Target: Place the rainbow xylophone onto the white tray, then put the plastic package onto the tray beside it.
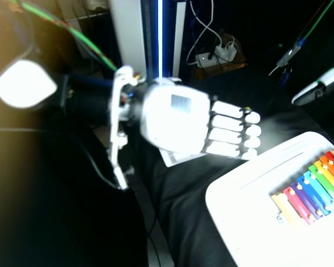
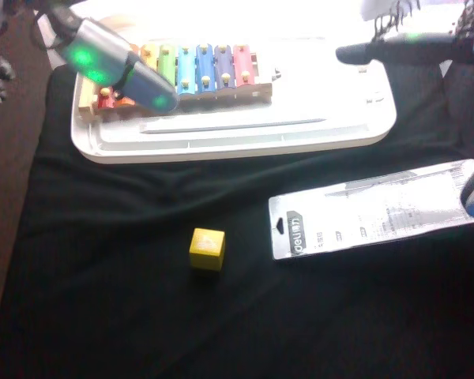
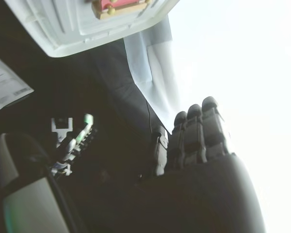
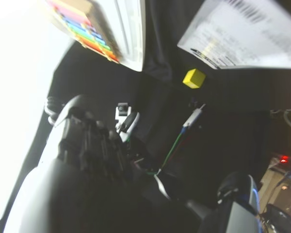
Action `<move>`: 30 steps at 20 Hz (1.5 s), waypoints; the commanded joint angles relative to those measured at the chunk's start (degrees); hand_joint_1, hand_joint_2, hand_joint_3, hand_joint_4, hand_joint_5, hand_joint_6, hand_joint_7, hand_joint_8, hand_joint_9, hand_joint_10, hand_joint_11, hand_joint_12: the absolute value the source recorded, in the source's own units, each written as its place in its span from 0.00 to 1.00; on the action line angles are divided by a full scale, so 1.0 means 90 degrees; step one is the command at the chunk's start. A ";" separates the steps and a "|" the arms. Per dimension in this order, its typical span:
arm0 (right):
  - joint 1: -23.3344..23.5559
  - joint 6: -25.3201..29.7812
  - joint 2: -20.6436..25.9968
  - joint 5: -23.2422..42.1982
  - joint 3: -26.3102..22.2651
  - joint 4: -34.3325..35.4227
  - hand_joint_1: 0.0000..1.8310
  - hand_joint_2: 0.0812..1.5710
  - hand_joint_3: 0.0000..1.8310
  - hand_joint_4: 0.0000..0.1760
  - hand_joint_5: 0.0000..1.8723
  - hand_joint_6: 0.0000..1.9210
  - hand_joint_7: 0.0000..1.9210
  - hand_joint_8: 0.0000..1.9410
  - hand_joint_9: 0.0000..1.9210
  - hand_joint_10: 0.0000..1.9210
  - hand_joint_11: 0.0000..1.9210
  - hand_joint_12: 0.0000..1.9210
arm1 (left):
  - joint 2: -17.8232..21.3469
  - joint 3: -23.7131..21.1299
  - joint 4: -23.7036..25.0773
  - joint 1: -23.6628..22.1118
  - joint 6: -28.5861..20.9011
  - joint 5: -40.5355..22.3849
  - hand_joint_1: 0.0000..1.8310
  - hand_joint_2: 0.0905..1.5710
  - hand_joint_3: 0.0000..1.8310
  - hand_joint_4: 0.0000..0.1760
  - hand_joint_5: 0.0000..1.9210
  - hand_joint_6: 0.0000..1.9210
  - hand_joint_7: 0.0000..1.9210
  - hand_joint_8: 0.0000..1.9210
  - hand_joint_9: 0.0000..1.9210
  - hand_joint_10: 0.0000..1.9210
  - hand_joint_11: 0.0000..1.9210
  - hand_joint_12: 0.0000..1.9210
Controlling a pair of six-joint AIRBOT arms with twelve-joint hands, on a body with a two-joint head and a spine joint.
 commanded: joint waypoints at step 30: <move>0.0076 0.1059 -0.0002 -0.0447 -0.0076 -0.1196 0.46 0.38 0.00 0.00 0.13 0.00 0.14 0.00 0.18 0.00 0.06 0.45 | 0.1400 -0.1309 -0.2436 0.1467 0.1661 -0.1449 0.48 0.43 0.00 0.24 0.00 0.00 0.00 0.00 0.00 0.00 0.00 0.00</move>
